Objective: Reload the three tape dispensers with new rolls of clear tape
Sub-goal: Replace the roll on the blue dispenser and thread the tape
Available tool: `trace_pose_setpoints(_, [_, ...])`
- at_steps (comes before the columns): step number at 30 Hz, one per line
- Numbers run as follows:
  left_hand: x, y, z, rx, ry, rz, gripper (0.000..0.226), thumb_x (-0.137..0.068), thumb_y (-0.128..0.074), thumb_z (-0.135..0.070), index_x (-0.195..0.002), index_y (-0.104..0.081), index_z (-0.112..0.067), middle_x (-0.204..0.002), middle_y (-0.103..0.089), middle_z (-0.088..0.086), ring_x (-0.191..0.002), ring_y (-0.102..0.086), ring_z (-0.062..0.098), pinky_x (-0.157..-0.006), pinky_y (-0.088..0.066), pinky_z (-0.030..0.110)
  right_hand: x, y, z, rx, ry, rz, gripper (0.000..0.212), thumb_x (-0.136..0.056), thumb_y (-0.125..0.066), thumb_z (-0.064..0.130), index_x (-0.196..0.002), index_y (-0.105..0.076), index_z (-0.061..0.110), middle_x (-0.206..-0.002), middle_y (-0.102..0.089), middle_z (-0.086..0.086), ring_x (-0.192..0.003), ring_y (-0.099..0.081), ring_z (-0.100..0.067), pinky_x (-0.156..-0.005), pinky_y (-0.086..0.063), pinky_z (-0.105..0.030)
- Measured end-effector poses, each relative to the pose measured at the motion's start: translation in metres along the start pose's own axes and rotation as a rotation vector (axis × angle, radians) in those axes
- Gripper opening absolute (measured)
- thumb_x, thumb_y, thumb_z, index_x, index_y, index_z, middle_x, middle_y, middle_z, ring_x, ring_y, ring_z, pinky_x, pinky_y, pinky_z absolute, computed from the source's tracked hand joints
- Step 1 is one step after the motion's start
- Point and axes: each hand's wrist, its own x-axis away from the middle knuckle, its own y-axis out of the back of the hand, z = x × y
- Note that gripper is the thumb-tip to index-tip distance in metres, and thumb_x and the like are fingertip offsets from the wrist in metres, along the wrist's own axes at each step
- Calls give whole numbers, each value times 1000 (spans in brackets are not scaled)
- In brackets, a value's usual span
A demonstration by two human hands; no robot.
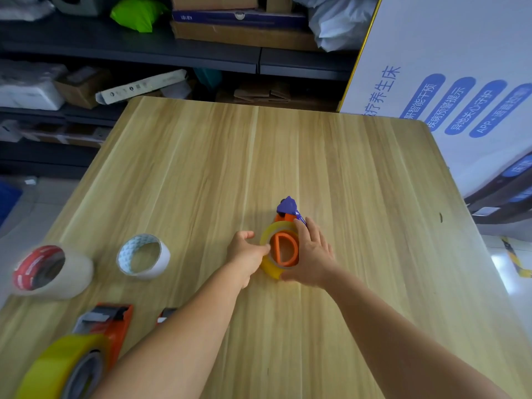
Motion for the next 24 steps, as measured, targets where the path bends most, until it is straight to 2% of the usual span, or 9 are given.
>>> trace_pose_setpoints(2, [0, -1, 2, -150, -53, -45, 55, -78, -74, -25, -128, -49, -22, -126, -53, 3, -106, -54, 21, -90, -47, 32, 6, -1, 5, 78, 5, -68, 117, -63, -78, 45, -150, -2, 29, -158, 13, 0, -147, 11, -25, -118, -8, -42])
trace_pose_setpoints(5, [-2, 0, 1, -289, -71, -62, 51, -78, -70, -39, -124, -51, -25, -125, -54, 3, -119, -49, 26, -97, -46, 41, 16, -4, 17, 167, 74, -256, 83, -73, -65, 55, -141, -29, 26, -150, -18, -4, -139, -16, -26, -112, -18, -38])
trace_pose_setpoints(7, [-4, 5, -1, -223, -62, -37, 42, -87, -58, -42, -124, -51, -24, -127, -55, 2, -120, -49, 26, -99, -43, 38, 20, -14, 29, 269, 91, -291, 69, -80, -56, 59, -134, -37, 20, -137, -39, -4, -126, -33, -26, -106, -25, -35])
trace_pose_setpoints(10, [-7, 17, -5, -79, -7, 0, 36, -98, -37, -33, -129, -48, -17, -122, -58, 4, -113, -53, 24, -90, -38, 29, 20, -34, 43, 322, 38, -253, 63, -88, -50, 55, -131, -36, 12, -126, -55, -6, -120, -44, -28, -104, -26, -38])
trace_pose_setpoints(12, [-9, 27, -6, -9, 35, 24, 32, -97, -37, -19, -125, -52, -16, -109, -61, 5, -99, -55, 20, -91, -41, 31, 16, -44, 48, 327, -9, -268, 57, -92, -50, 45, -133, -33, 10, -124, -58, -7, -119, -45, -28, -104, -25, -38])
trace_pose_setpoints(14, [-11, 36, -4, 11, 55, 68, 34, -90, -41, -3, -115, -57, -18, -106, -63, 7, -93, -54, 18, -96, -43, 34, 14, -48, 50, 315, -51, -273, 55, -92, -53, 29, -137, -30, 9, -127, -56, -8, -121, -44, -27, -107, -23, -36])
trace_pose_setpoints(17, [-10, 43, 2, -9, 32, 135, 42, -84, -42, 9, -107, -62, -19, -98, -63, 5, -89, -56, 18, -89, -45, 33, 15, -47, 46, 215, -92, -266, 56, -87, -51, 13, -140, -30, 12, -131, -53, -6, -126, -40, -26, -111, -20, -35])
trace_pose_setpoints(20, [3, 46, -2, 63, 2, 235, 51, -79, -38, 20, -110, -64, -9, -85, -62, 4, -81, -57, 15, -67, -44, 21, 17, -37, 37, 87, -105, -259, 58, -84, -51, 8, -139, -33, 15, -131, -53, -5, -124, -40, -25, -110, -25, -34])
trace_pose_setpoints(24, [17, 47, -18, 246, 4, 318, 52, -78, -33, 24, -110, -61, -7, -83, -64, 8, -72, -59, 16, -71, -48, 25, 17, -17, 20, -137, -40, -230, 67, -83, -59, 10, -144, -33, 15, -139, -49, -6, -127, -41, -27, -104, -36, -35])
